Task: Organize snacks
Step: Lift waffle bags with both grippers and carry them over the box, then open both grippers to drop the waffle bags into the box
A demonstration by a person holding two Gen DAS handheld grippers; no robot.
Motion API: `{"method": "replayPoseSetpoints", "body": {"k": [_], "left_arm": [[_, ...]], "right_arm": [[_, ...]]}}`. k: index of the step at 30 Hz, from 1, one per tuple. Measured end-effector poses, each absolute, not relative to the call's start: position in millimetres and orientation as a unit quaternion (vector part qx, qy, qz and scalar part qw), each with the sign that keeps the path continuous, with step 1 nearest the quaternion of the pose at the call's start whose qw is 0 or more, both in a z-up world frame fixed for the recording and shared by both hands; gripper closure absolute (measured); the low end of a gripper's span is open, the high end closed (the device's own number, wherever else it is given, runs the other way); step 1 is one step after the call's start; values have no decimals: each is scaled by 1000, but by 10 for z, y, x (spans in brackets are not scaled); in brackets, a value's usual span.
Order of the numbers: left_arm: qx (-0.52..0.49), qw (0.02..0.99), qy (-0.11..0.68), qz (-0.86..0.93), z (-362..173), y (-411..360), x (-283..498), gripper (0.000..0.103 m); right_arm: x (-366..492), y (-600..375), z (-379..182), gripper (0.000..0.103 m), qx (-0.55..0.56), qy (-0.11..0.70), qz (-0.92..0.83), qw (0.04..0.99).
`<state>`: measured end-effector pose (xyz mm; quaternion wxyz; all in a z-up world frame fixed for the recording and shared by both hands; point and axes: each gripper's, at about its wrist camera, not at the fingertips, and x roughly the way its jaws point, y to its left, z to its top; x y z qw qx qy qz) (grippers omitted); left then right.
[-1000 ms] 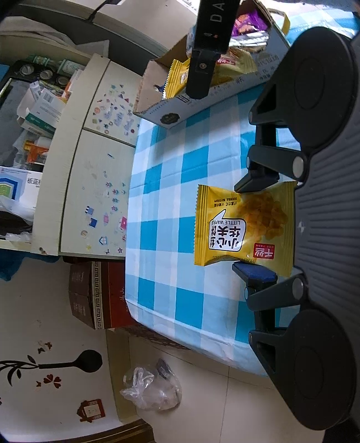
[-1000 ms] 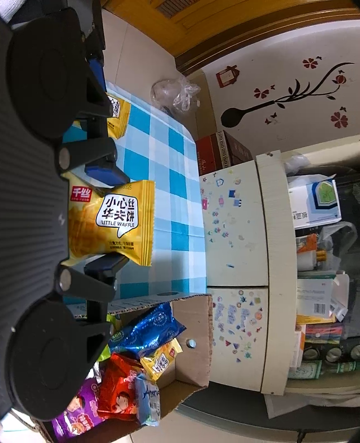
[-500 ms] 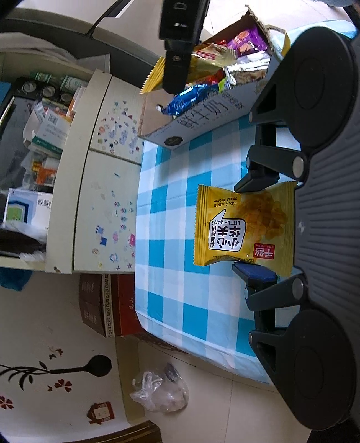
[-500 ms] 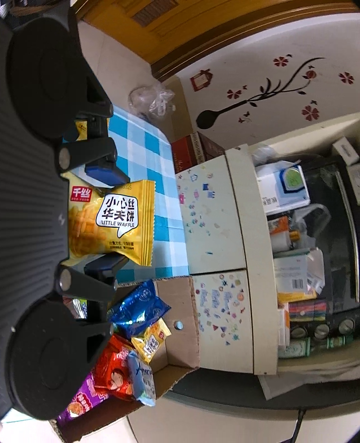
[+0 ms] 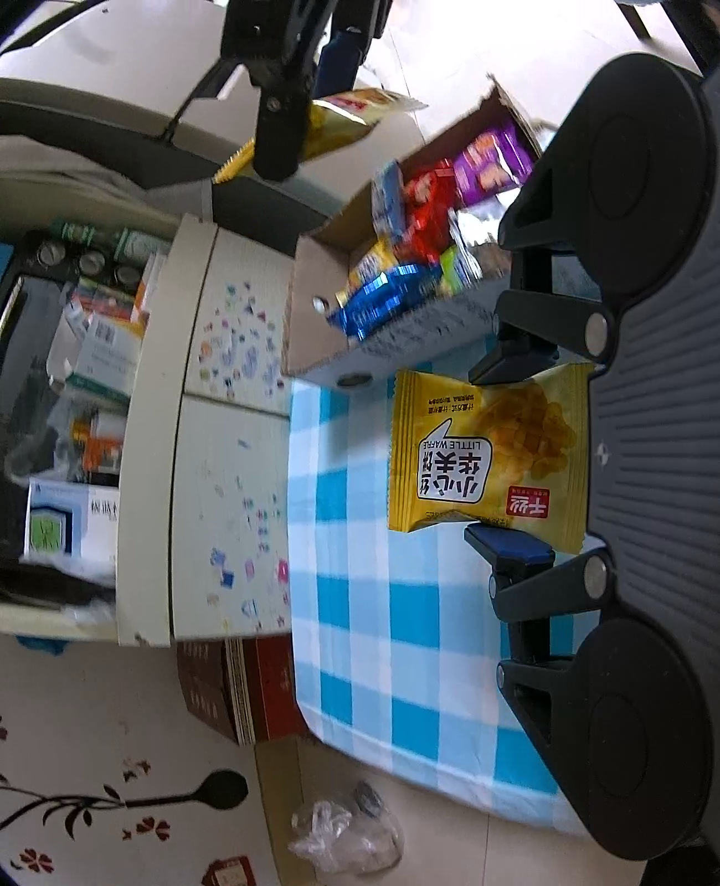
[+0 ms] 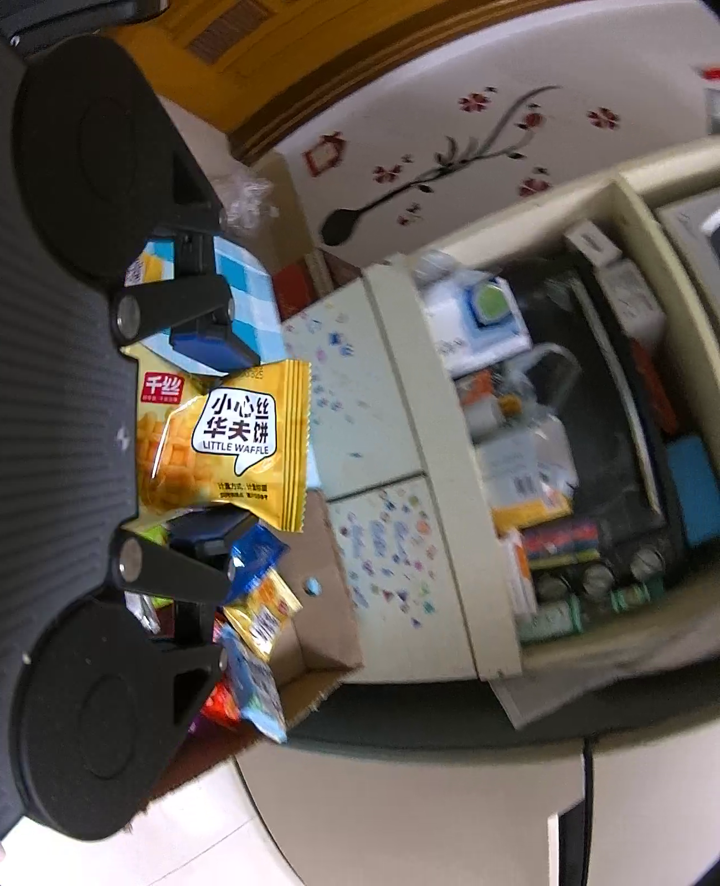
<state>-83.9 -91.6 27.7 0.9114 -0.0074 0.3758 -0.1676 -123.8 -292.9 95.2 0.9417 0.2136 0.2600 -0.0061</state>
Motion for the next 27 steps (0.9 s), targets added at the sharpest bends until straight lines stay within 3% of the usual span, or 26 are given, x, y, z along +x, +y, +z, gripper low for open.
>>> {"method": "replayPoseSetpoints", "body": {"k": [8,27], "left_arm": [[-24,904,369,-213,423,-1366,-790,44],[10,889,379,-256,352,-2241,-635,44]], "right_arm": [[-1450,-3474,1006,49,262,227,-60,936],[-1404,-3859,700,49,333,252,-123,900]]}}
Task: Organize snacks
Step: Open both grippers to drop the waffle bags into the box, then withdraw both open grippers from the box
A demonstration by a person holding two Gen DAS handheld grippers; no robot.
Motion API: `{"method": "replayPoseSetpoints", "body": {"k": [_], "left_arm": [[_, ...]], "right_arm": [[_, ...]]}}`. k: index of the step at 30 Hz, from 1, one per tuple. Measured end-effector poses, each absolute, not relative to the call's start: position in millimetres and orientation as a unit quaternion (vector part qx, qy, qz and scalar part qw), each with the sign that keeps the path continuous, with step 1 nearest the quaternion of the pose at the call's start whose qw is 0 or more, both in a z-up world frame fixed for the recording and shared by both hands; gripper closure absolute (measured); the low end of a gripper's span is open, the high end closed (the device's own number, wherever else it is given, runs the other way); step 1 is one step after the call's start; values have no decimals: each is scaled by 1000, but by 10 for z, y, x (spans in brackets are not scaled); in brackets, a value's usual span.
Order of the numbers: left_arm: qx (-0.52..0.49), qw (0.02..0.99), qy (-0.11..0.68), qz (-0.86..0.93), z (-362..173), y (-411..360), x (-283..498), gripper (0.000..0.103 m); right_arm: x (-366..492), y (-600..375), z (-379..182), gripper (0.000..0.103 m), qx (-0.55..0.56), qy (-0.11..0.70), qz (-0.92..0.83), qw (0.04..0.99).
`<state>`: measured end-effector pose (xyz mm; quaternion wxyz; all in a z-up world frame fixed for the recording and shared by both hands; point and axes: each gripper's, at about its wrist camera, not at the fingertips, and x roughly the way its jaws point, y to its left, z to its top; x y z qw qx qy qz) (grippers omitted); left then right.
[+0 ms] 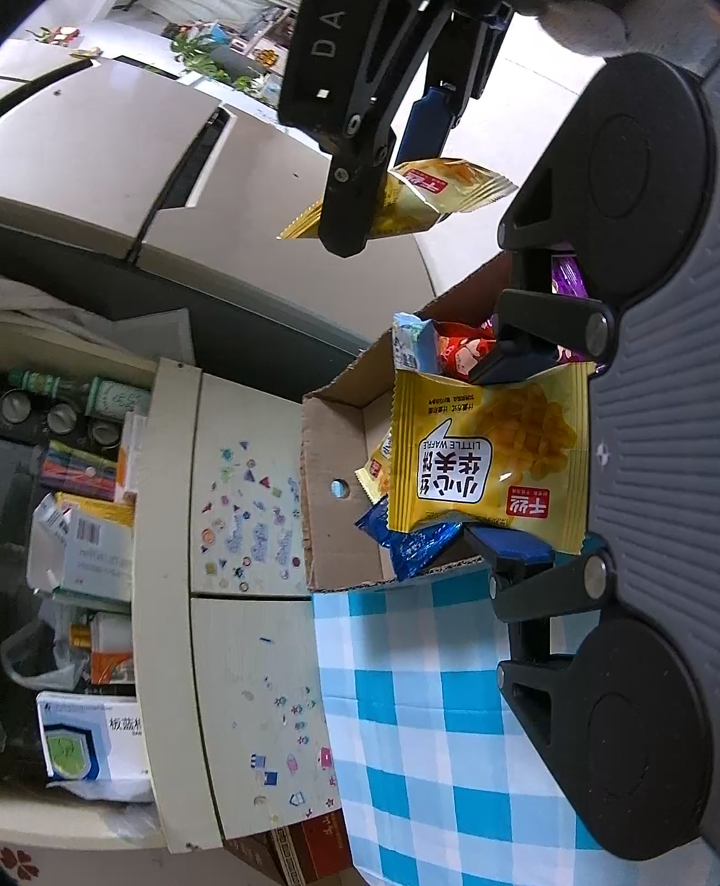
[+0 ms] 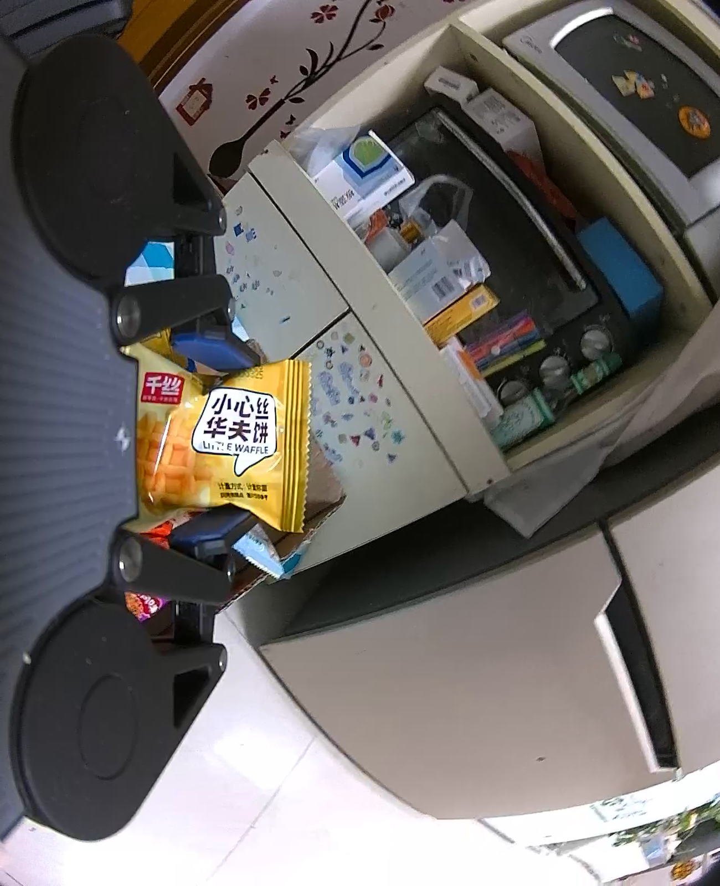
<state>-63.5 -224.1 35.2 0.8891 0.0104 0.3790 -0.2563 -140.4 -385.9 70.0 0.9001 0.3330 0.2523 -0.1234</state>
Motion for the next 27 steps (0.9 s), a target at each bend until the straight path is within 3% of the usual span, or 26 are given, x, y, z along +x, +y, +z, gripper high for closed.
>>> {"method": "replayPoseSetpoints", "body": {"k": [6,8,10,12,17,25,27], "left_arm": [[31,885,388,-255,275,-2382,-602,42],[48,885,385,-255,274,-2437,-610,35],[77,890,379,-242,280,-2495,-640,16],[95,894,372,-230,293,-2510,-669,9],[95,895,376,-221,335,-2445,-686,3],[98,895,389,-197,389,-2294,-736,3],[93,894,393,-193,405,-2236,-750,2]], "right_arm": [[-1359,-3937,591,46,367,261,-135,883],[-1351,-3957,553,45,377,264,-135,877],[-1349,-3967,535,37,383,263,-137,875],[-1374,-3977,540,28,389,255,-139,874],[-1386,-3995,541,23,391,254,-143,873],[-1369,-3911,593,19,354,264,-145,886],[-1374,-3870,625,13,330,268,-154,892]]}}
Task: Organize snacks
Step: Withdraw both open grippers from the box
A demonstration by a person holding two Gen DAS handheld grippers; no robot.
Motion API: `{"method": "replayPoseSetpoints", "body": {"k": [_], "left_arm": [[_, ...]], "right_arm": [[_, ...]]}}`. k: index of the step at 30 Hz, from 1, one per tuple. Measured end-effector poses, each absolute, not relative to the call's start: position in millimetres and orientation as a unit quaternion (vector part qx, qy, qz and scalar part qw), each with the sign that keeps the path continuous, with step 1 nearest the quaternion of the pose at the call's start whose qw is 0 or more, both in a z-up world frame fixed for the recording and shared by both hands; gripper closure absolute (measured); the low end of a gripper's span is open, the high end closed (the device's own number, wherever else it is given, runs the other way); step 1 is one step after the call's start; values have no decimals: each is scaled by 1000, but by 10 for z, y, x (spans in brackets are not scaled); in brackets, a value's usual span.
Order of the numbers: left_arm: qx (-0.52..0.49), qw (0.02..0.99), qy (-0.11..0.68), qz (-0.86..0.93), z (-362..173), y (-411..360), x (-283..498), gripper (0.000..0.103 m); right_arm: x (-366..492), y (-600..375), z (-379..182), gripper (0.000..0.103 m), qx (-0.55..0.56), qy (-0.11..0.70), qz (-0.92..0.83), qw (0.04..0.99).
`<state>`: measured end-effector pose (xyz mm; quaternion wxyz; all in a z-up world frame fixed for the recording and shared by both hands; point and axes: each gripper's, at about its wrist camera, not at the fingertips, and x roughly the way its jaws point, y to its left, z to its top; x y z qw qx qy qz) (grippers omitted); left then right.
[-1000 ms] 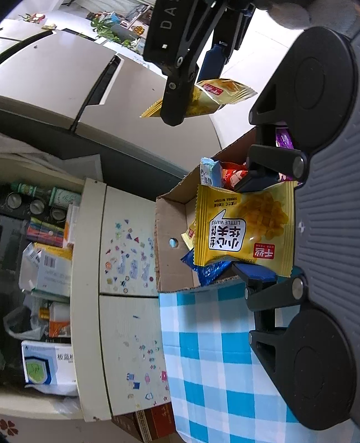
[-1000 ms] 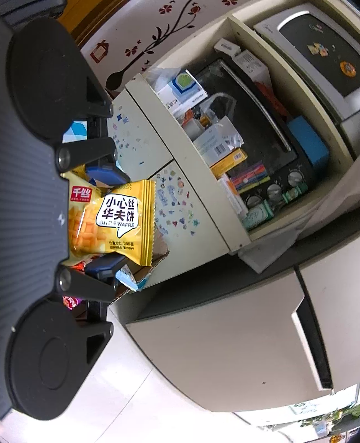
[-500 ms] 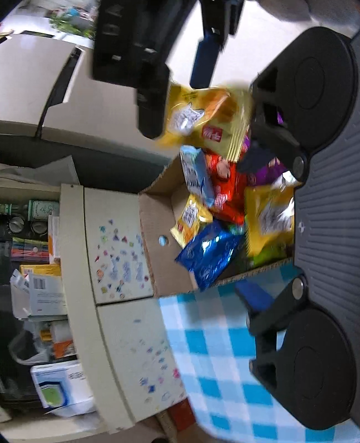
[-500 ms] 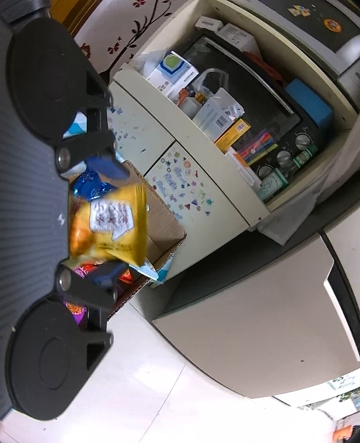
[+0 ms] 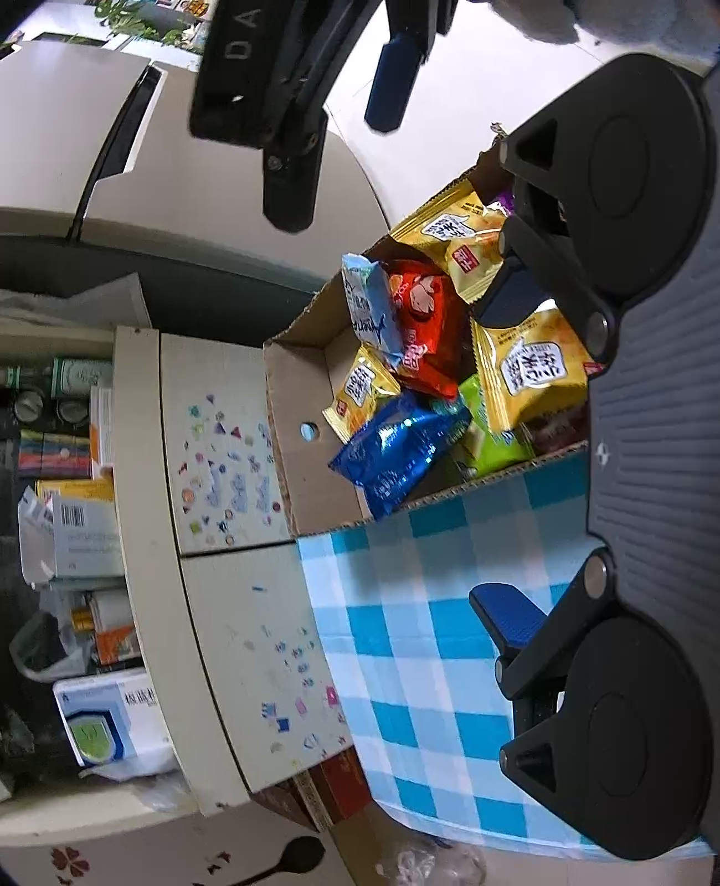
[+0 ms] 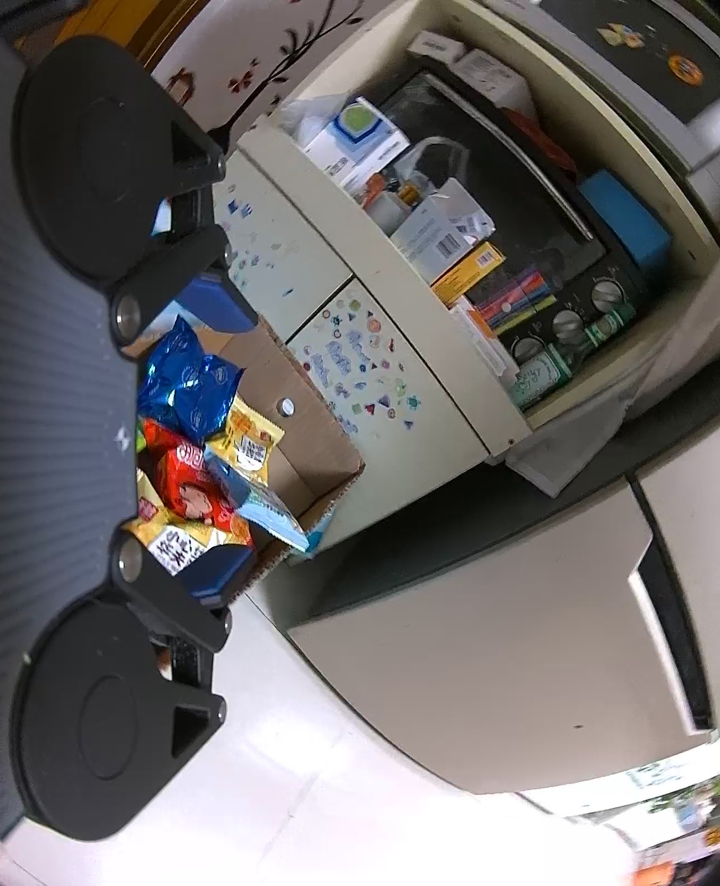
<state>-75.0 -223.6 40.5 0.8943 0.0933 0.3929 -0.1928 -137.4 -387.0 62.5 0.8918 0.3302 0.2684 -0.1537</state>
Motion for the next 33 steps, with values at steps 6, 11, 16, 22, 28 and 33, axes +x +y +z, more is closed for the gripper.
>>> {"method": "replayPoseSetpoints", "body": {"k": [6,11,16,22,28,33], "left_arm": [[91,892,405,-178,436,-2104,-801,2],[83,892,414,-163,440,-2009,-826,0],[79,891,422,-146,449,-1953,-828,0],[78,890,428,-134,442,-1925,-825,0],[83,889,433,-128,403,-1960,-811,0],[85,890,431,-122,392,-1982,-799,0]], "right_arm": [[-1421,-3798,652,11,268,292,-192,898],[-1491,-3744,621,11,235,313,-212,895],[-1561,-3639,594,9,212,330,-210,896],[-1586,-3542,573,9,187,345,-203,897],[-1573,-3493,550,8,170,359,-195,897],[-1558,-3471,532,8,163,367,-191,896]]}}
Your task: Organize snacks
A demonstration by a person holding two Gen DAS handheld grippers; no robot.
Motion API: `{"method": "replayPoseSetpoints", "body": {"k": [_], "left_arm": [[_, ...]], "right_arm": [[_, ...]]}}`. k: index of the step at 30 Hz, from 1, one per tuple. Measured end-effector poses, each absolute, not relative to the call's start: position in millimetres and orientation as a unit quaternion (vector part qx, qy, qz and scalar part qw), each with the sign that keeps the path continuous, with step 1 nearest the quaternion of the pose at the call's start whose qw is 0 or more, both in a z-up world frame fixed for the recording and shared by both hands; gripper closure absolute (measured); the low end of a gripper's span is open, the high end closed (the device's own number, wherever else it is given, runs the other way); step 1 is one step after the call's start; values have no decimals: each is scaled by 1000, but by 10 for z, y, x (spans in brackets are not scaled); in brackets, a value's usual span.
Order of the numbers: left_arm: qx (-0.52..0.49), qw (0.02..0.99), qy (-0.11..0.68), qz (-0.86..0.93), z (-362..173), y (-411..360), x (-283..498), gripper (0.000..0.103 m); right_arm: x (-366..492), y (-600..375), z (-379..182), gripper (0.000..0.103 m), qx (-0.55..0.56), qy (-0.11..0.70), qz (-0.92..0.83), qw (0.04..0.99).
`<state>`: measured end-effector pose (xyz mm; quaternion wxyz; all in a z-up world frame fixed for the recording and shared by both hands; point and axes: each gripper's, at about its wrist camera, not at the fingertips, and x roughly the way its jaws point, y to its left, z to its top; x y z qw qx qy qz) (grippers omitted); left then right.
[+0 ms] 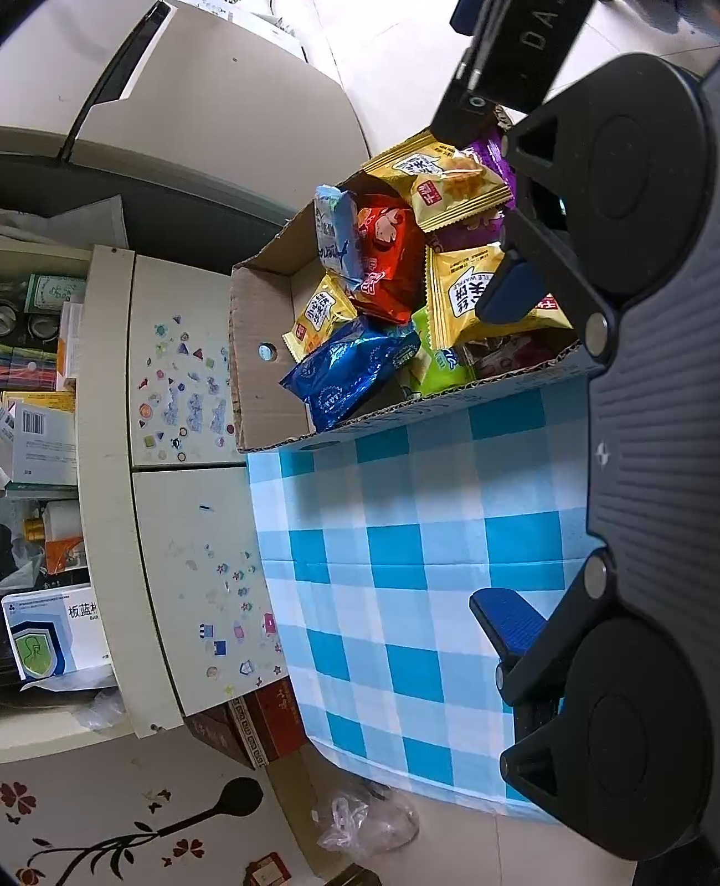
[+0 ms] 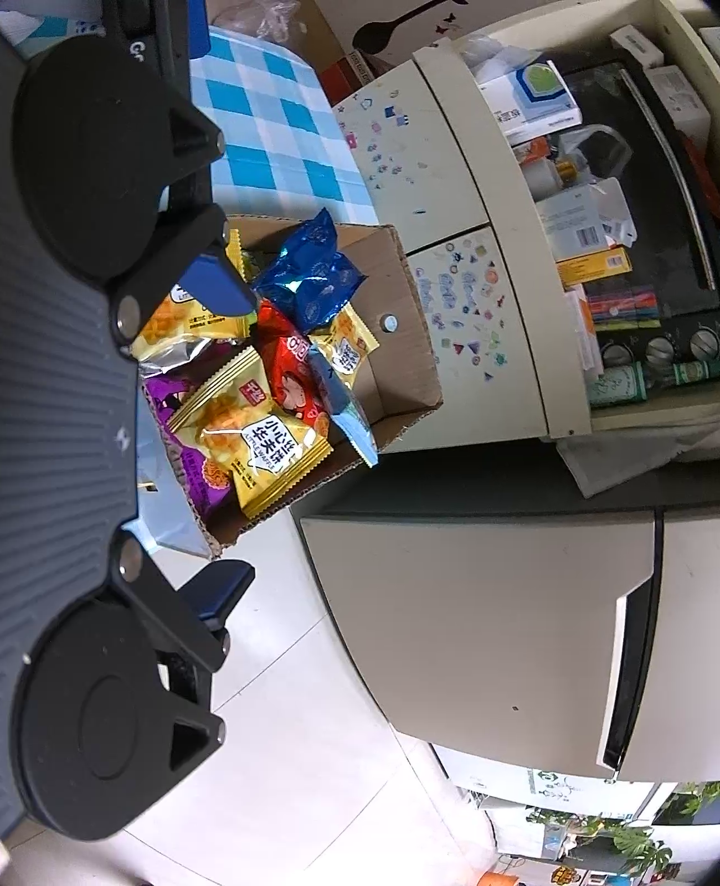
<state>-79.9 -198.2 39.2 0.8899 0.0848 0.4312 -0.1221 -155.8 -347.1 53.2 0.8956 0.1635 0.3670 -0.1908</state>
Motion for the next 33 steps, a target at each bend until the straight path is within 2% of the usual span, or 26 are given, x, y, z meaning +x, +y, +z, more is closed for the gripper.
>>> {"method": "replayPoseSetpoints", "body": {"k": [16,33], "left_arm": [[94,891,434,-98,363,-2027,-731,0],[116,890,433,-87,362,-2147,-756,0]], "right_arm": [[-1460,-3388,477,8,131,389,-193,891],[-1455,-3450,480,8,143,389,-216,884]]}}
